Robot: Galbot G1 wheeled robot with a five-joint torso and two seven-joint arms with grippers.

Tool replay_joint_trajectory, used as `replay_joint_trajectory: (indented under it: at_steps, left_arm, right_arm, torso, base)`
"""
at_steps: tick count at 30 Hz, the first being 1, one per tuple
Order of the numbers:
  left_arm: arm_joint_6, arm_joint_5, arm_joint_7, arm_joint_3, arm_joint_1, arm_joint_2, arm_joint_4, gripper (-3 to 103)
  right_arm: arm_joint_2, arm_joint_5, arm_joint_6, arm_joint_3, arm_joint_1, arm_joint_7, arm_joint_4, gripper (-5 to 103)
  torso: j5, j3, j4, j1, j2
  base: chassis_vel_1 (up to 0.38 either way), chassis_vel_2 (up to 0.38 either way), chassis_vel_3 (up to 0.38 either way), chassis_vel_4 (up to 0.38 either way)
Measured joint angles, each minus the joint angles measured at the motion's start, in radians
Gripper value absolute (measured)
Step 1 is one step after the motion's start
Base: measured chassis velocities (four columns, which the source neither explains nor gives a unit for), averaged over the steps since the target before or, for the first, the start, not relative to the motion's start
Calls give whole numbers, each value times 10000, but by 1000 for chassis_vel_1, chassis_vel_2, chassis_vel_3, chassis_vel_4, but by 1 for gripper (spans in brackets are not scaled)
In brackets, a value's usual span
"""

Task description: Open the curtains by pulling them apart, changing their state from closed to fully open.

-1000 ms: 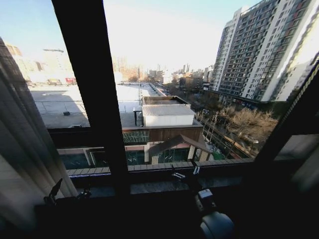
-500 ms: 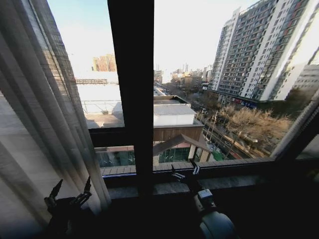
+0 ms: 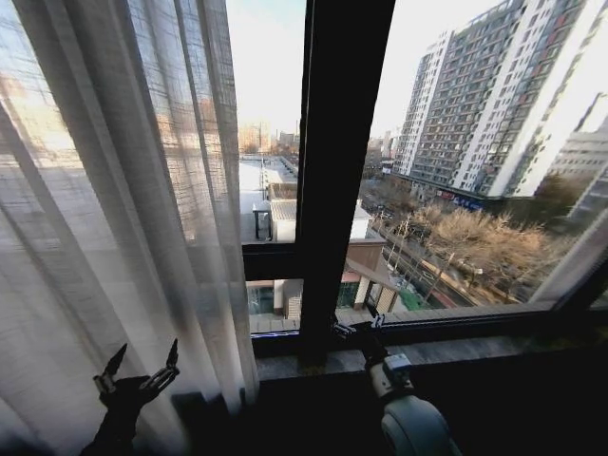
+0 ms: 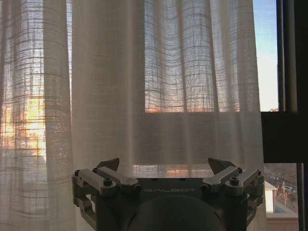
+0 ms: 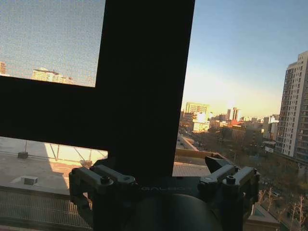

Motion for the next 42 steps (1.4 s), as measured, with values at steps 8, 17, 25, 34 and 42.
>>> replay_joint_trajectory:
  at_steps: [8, 17, 25, 34, 42]
  left_arm:
    - [2296, -147, -1229, 721, -863, 973, -341, 100]
    - [3562, -1419, -2354, 921, -2500, 2961, 346, 100]
    - [3530, -1932, -2390, 900, -2964, 3661, 1032, 99]
    - [3541, -2326, -2357, 767, -3065, 4008, 1222, 68]
    - [3556, -2483, -2315, 689, -3126, 4172, 1223, 40]
  right_arm:
    - [1, -23, 111, -15, -30, -1, -22, 100]
    - [-84, -37, 209, 62, -84, -11, -22, 100]
    - [-134, 52, 213, 143, -44, 0, -31, 100]
    - [31, 53, 240, 136, -37, 0, -64, 100]
    - [2, 51, 251, 210, -66, 1, 14, 100]
  torso:
    - [-5, 1, 3, 0, 0]
    - [-9, 1, 2, 1, 0]
    - [-13, 0, 3, 1, 0]
    - [-9, 0, 3, 1, 0]
    - [-10, 0, 3, 1, 0]
  base:
    - [-16, -40, 31, 39]
    - [0, 0, 0, 0]
    - [0, 0, 0, 0]
    - [0, 0, 0, 0]
    - [0, 0, 0, 0]
